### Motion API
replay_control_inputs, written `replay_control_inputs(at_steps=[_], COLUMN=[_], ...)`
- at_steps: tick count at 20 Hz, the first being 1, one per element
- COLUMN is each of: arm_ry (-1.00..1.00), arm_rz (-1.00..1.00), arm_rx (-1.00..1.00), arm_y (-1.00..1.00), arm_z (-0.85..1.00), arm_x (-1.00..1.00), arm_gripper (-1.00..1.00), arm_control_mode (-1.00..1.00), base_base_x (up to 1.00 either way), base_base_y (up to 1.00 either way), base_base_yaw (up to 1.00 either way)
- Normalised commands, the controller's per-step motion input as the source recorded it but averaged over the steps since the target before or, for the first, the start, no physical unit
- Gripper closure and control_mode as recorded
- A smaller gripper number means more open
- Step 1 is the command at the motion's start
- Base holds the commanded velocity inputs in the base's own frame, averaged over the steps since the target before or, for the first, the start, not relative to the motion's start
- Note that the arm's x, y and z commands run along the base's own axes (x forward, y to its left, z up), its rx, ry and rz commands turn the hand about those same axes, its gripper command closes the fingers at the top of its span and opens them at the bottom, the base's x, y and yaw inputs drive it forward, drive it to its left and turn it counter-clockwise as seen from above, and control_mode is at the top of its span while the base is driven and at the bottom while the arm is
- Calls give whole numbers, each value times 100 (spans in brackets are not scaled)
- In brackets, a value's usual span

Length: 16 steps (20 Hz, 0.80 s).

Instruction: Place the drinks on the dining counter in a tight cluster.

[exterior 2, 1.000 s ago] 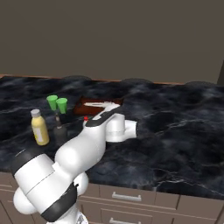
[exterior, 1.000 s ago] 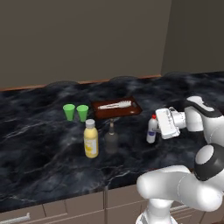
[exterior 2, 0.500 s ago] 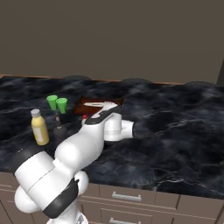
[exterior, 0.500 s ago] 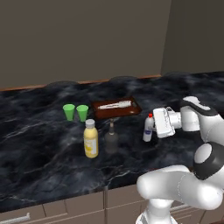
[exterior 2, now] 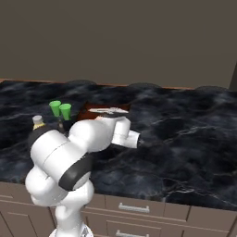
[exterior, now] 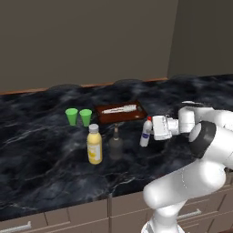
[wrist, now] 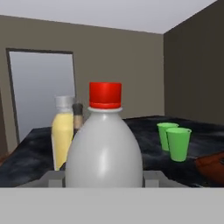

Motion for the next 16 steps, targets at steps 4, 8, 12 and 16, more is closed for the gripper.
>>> replay_control_inputs(at_steps=[4, 8, 12, 16], arm_ry=[5, 0, -1, -3], arm_rz=[5, 4, 3, 1], arm_rx=[-6, -13, 0, 1], arm_y=[15, 21, 26, 27], arm_z=[-40, -34, -23, -18], arm_x=[23, 19, 12, 5], arm_gripper=[100, 100, 100, 100], arm_control_mode=[-100, -100, -100, -100], base_base_x=[0, 0, 0, 0], base_base_y=[0, 0, 0, 0], base_base_yaw=[0, 0, 0, 0])
